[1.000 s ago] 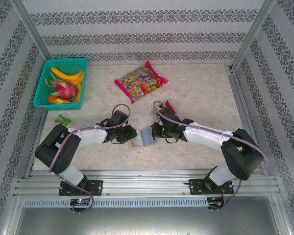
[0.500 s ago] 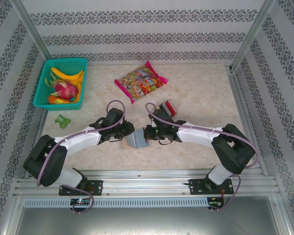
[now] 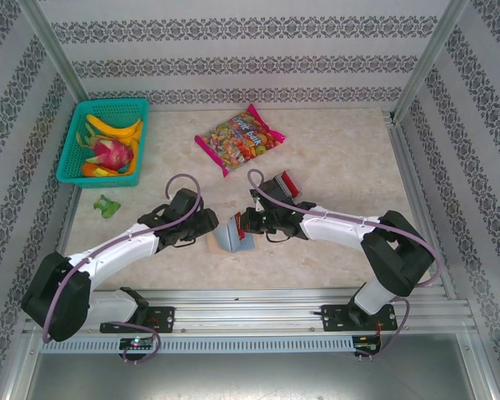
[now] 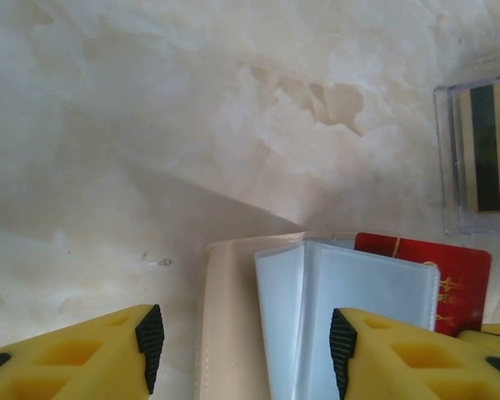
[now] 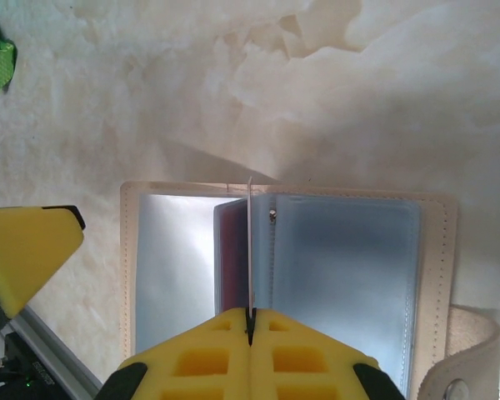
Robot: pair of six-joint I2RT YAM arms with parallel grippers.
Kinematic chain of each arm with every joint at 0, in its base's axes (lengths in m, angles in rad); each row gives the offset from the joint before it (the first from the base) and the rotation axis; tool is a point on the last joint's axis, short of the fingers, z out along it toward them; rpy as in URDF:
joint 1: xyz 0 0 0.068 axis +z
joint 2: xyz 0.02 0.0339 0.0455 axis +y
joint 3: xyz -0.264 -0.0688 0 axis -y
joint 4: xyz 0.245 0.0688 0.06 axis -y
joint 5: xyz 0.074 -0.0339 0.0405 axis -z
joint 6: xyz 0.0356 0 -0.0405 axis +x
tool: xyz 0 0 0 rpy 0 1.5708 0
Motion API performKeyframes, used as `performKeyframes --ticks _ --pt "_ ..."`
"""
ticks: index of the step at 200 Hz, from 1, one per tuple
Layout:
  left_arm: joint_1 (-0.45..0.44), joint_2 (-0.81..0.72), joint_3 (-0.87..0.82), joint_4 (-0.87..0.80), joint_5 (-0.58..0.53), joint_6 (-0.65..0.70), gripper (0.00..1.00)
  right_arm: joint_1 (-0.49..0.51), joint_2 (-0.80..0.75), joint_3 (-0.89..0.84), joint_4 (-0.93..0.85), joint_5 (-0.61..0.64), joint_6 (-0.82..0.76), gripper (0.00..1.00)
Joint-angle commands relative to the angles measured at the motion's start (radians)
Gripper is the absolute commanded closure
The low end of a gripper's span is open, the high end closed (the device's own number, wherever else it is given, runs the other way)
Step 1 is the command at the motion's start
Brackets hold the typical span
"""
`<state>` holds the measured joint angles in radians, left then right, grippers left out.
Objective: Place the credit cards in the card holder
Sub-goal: Flip over the card slot in the card holder.
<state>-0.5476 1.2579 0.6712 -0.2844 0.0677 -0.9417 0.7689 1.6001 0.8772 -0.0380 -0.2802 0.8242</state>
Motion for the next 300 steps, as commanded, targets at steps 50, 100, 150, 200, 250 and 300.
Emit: performKeyframes --ticks 50,100,150,200,250,300 --pt "0.007 -0.019 -0.065 0.005 -0.003 -0.029 0.42 0.031 0.047 0.037 0.07 -0.067 0.048 0.96" --pt "0.008 -0.169 -0.169 0.042 -0.073 -0.115 0.27 0.047 0.111 0.059 0.071 -0.072 0.059 0.96" --pt "0.009 -0.06 -0.153 0.178 0.089 -0.014 0.32 0.048 0.136 0.049 0.093 -0.069 0.063 0.97" --pt "0.009 0.085 -0.113 0.186 0.116 0.014 0.5 0.04 0.113 0.015 0.129 -0.066 0.081 0.97" --pt "0.01 0.14 -0.096 0.143 0.083 0.022 0.63 0.005 0.03 -0.047 0.158 -0.055 0.088 0.96" --pt "0.009 0.163 -0.087 0.149 0.093 0.035 0.67 -0.025 0.002 -0.111 0.185 -0.057 0.087 0.97"
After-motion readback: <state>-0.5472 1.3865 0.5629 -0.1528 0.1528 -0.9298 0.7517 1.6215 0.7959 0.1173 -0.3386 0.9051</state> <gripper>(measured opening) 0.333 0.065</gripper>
